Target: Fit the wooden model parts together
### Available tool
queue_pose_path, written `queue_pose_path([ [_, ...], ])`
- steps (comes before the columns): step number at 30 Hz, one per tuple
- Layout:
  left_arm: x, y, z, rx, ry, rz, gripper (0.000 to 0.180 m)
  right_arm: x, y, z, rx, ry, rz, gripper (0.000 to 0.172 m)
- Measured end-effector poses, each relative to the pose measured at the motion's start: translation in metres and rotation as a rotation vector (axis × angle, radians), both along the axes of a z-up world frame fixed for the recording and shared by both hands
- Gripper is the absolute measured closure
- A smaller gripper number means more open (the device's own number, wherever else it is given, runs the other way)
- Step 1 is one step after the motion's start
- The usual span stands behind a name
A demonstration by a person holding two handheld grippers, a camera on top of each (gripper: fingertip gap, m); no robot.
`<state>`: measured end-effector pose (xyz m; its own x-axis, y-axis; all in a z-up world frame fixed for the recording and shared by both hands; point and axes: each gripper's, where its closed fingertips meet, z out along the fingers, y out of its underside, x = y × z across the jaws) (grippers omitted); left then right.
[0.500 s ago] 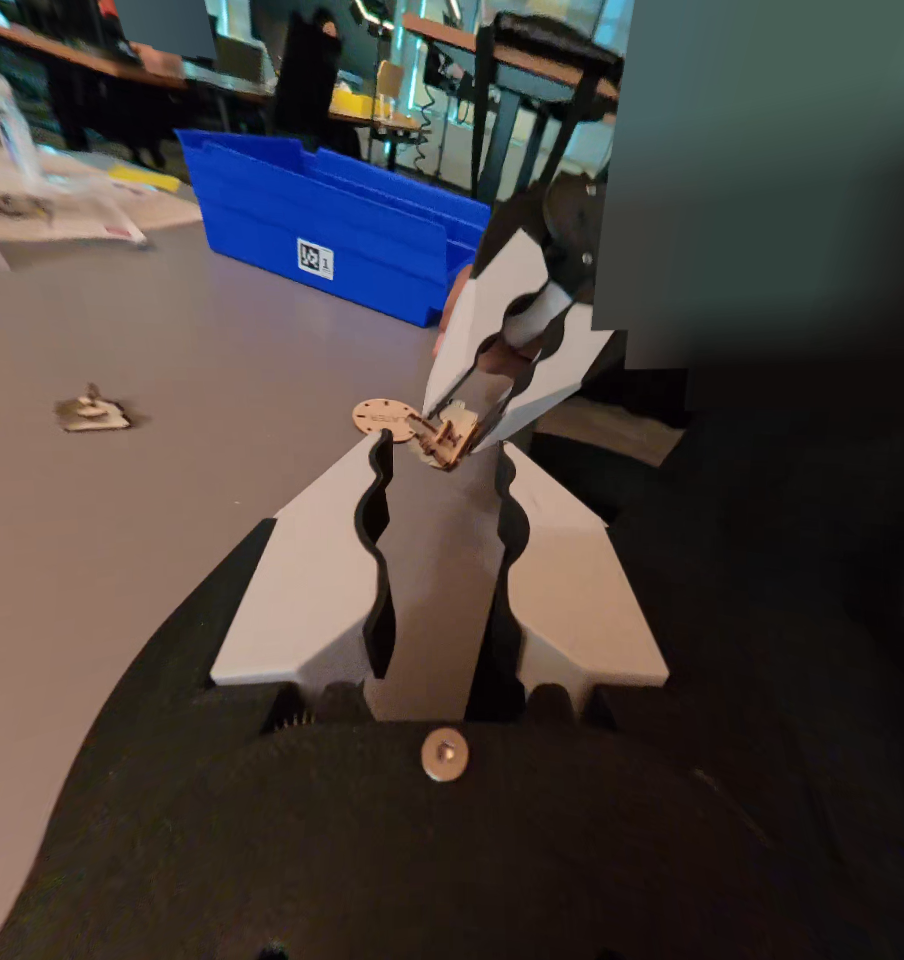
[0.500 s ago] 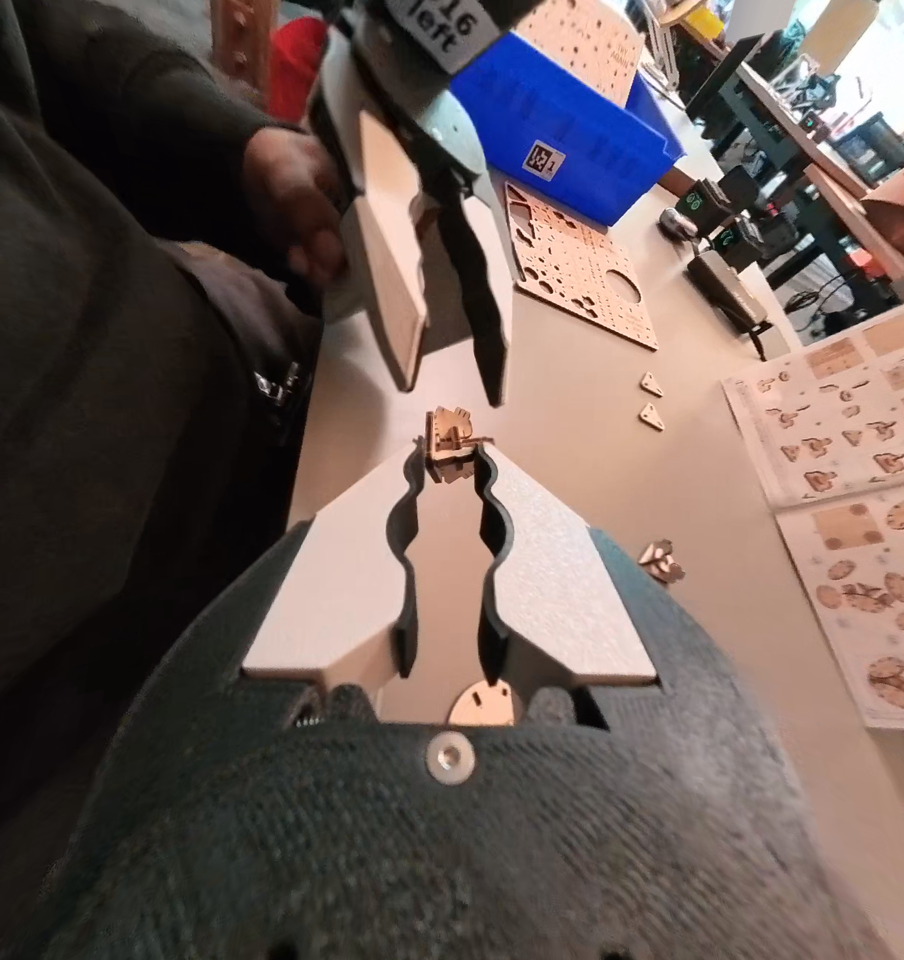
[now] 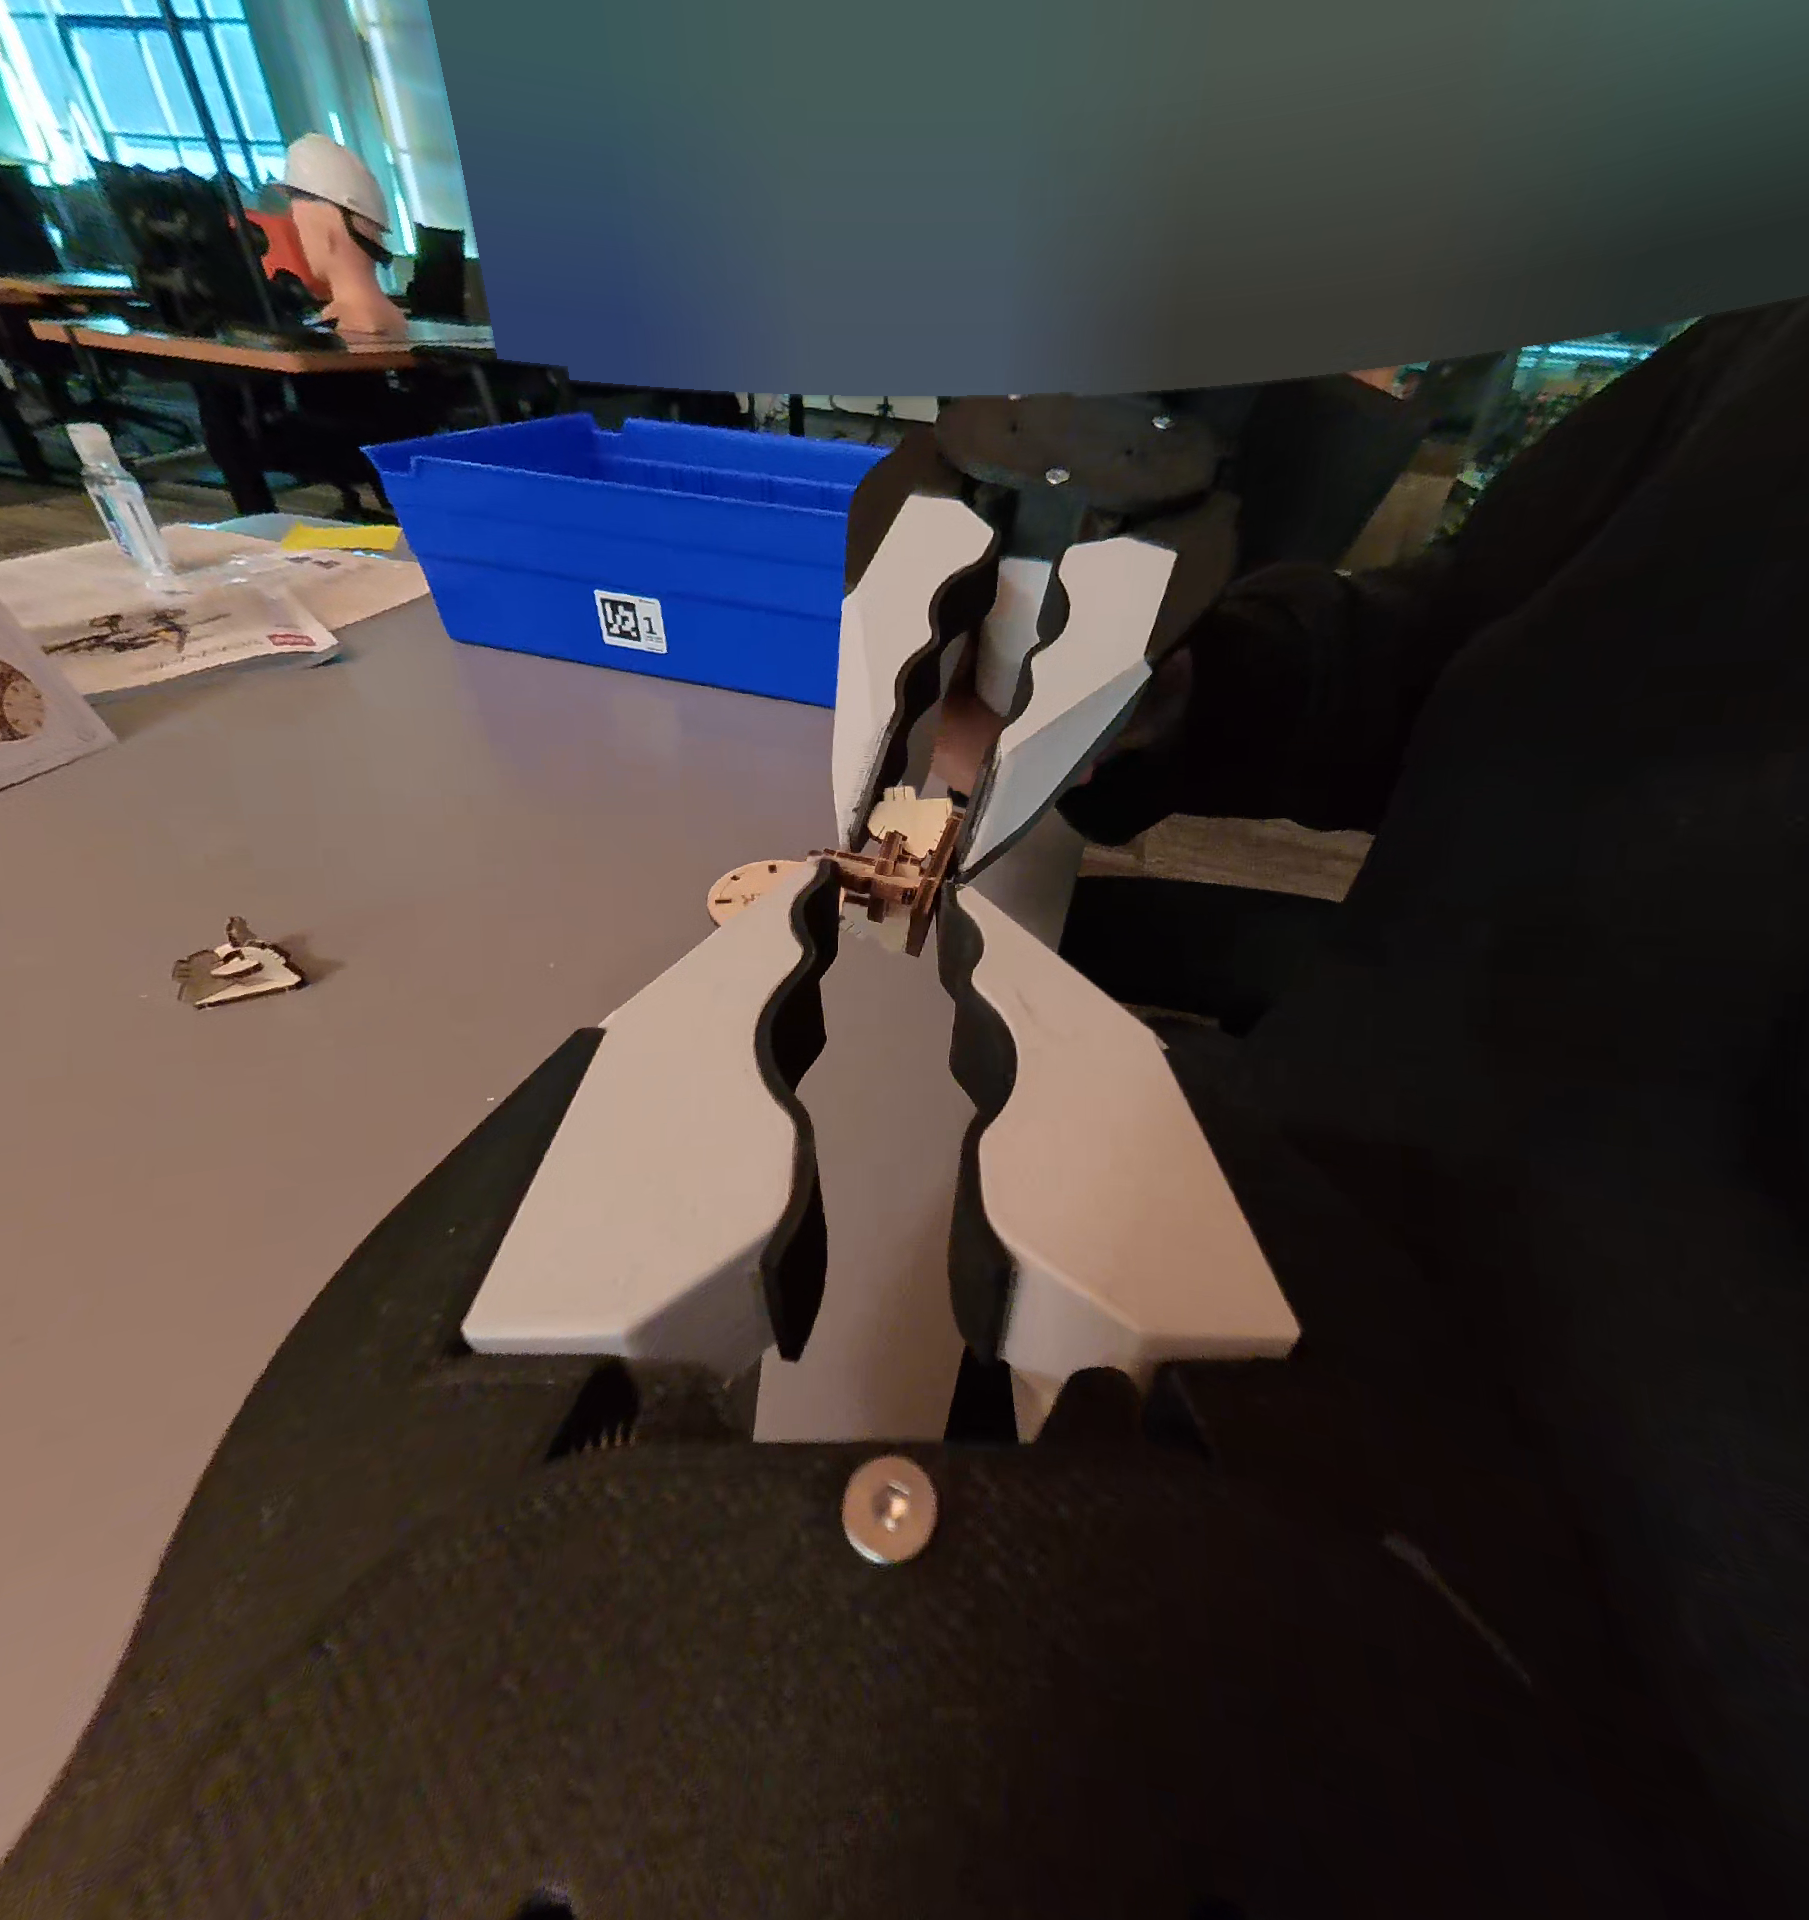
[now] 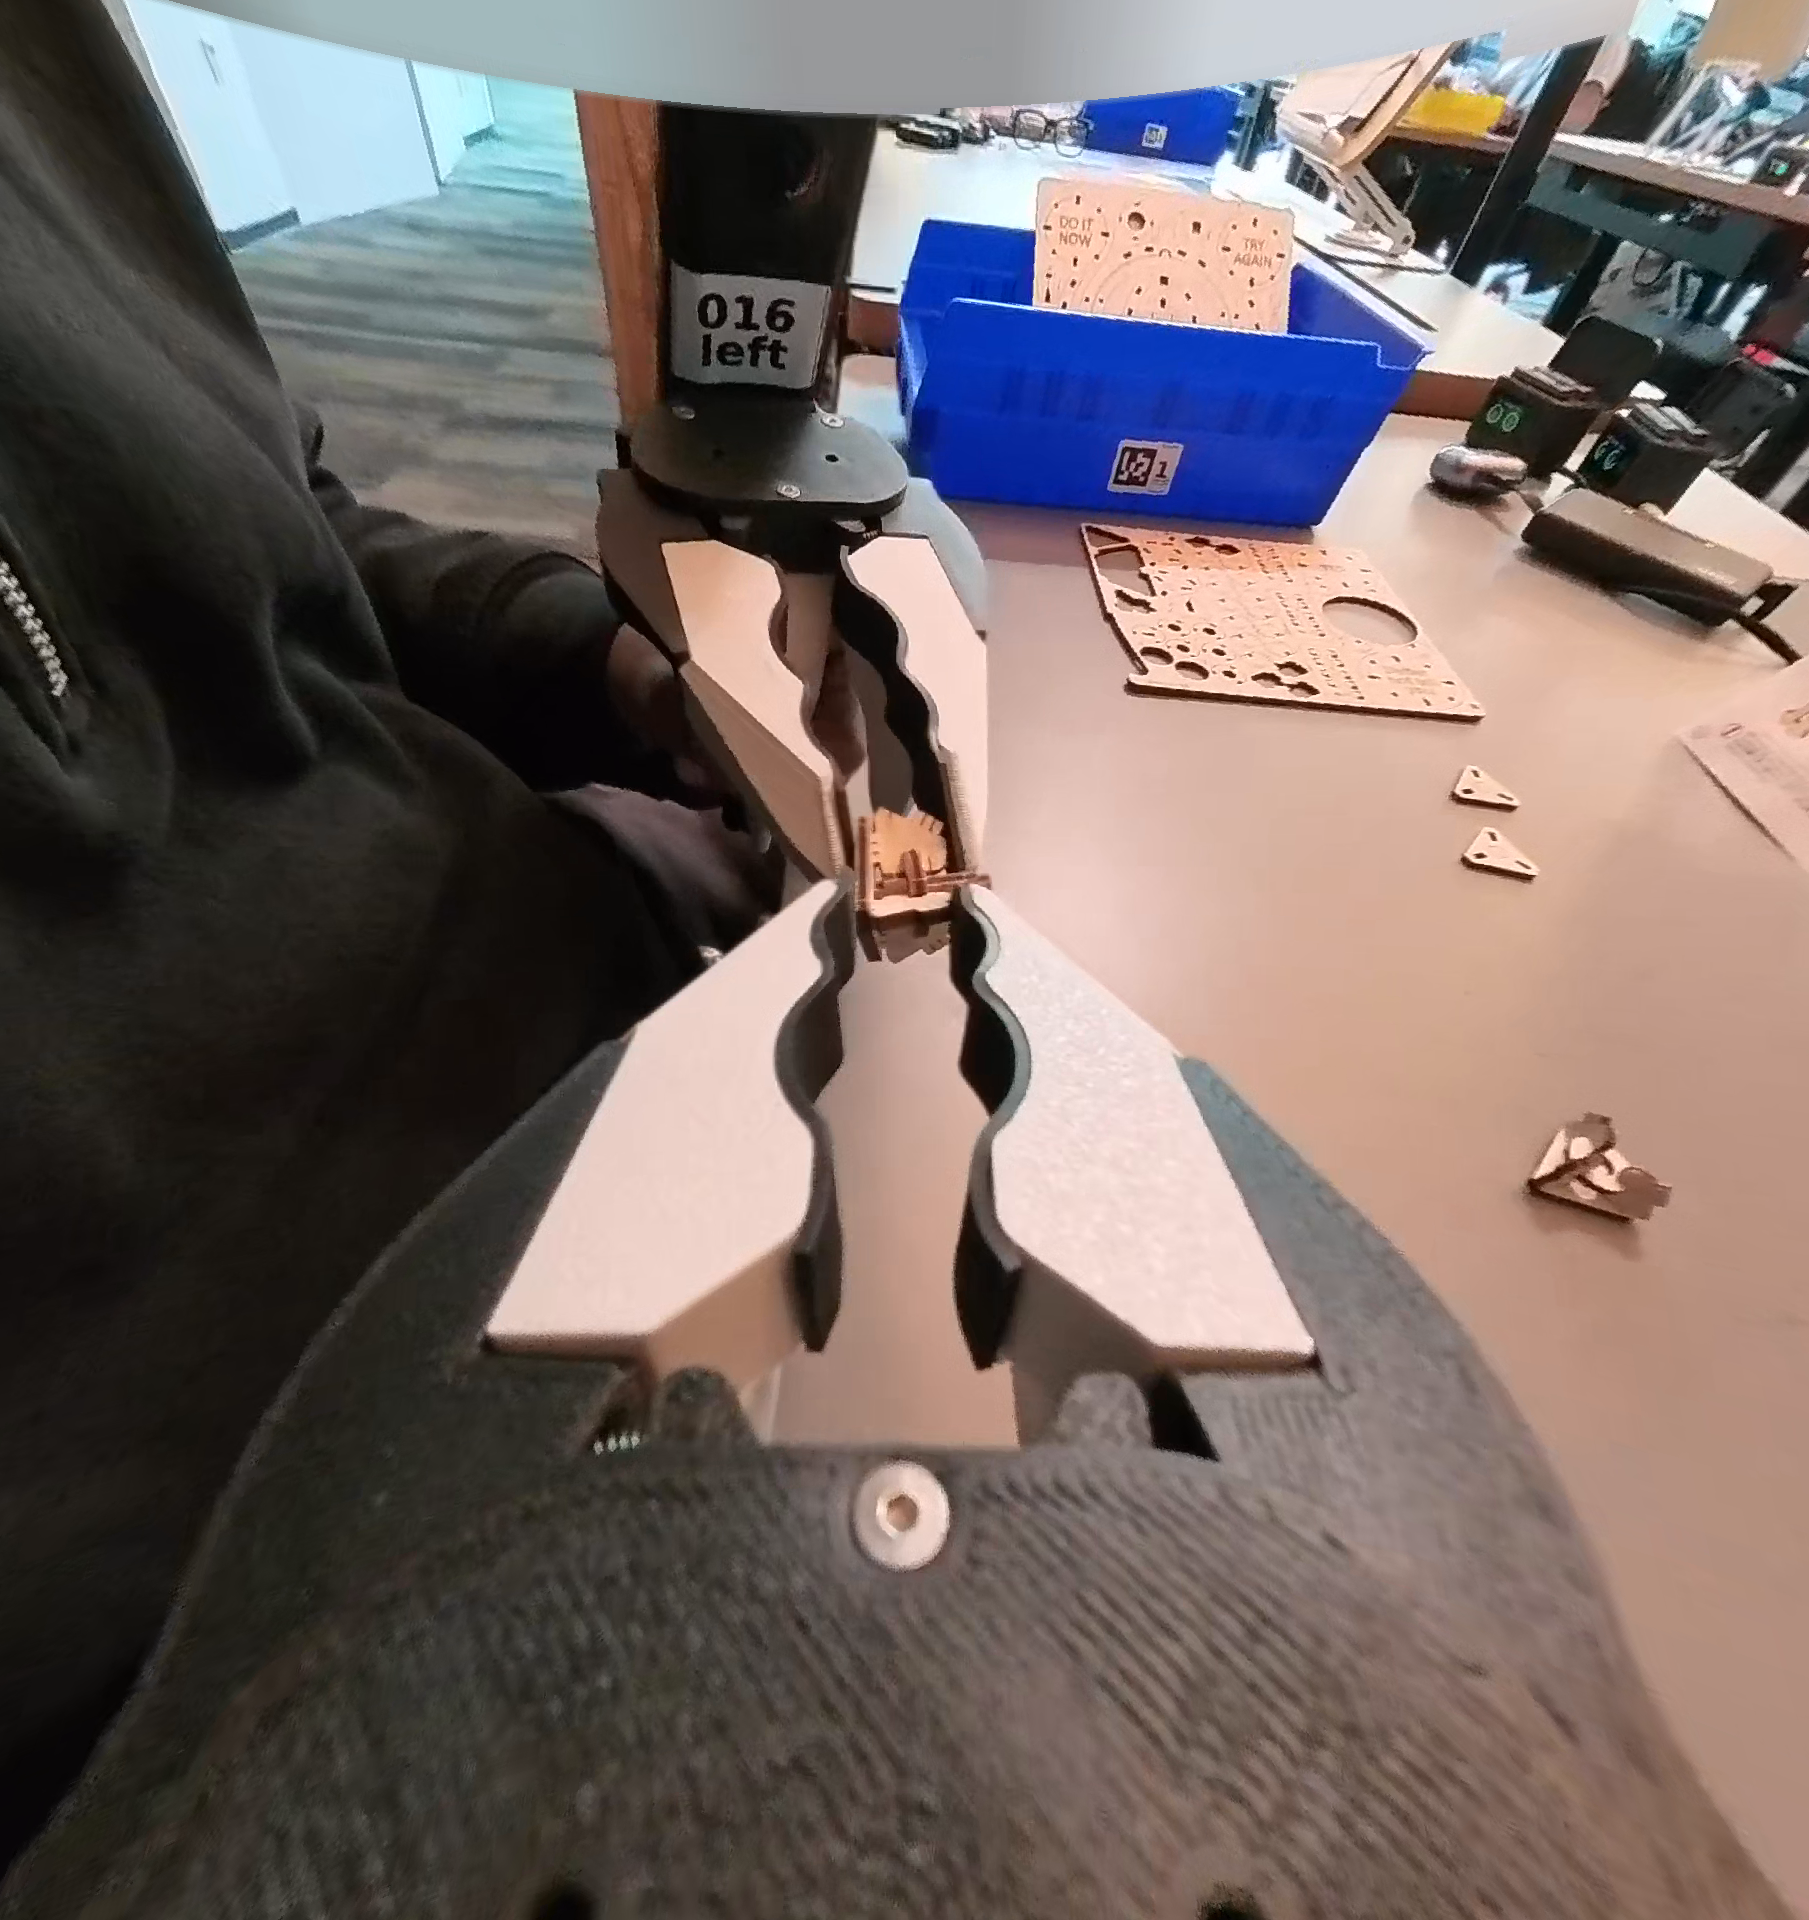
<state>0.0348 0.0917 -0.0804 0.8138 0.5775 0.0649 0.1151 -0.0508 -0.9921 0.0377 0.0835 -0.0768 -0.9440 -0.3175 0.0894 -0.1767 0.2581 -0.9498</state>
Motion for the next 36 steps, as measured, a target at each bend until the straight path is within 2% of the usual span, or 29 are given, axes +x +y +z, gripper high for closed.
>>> queue_pose_path([
  [11, 0.007, 0.003, 0.004, 0.074, -0.018, -0.062, 0.164, 0.008, 0.002, 0.001, 0.041, -0.004, 0.021, 0.156],
  [15, 0.008, 0.004, 0.000, 0.076, -0.031, -0.073, 0.164, 0.009, 0.003, -0.002, 0.070, 0.046, 0.020, 0.156],
  [18, 0.009, 0.003, 0.002, 0.105, -0.033, -0.062, 0.164, 0.009, 0.001, 0.001, 0.029, -0.027, 0.035, 0.155],
  [23, 0.004, 0.000, -0.002, 0.079, -0.034, -0.029, 0.164, 0.003, -0.002, -0.003, 0.003, -0.109, 0.041, 0.154],
  [25, 0.004, 0.000, -0.002, 0.071, -0.030, -0.029, 0.164, 0.000, -0.003, -0.005, -0.007, -0.103, 0.021, 0.135],
  [29, 0.004, -0.004, -0.004, 0.041, -0.022, -0.009, 0.164, 0.001, 0.000, -0.005, -0.041, -0.062, 0.010, 0.128],
  [33, 0.001, -0.007, -0.007, 0.032, -0.032, 0.008, 0.164, -0.004, 0.003, 0.004, -0.121, 0.016, -0.026, 0.135],
  [36, -0.010, -0.015, -0.019, -0.072, -0.038, 0.096, 0.164, -0.014, 0.003, -0.001, -0.099, 0.026, -0.079, 0.135],
])
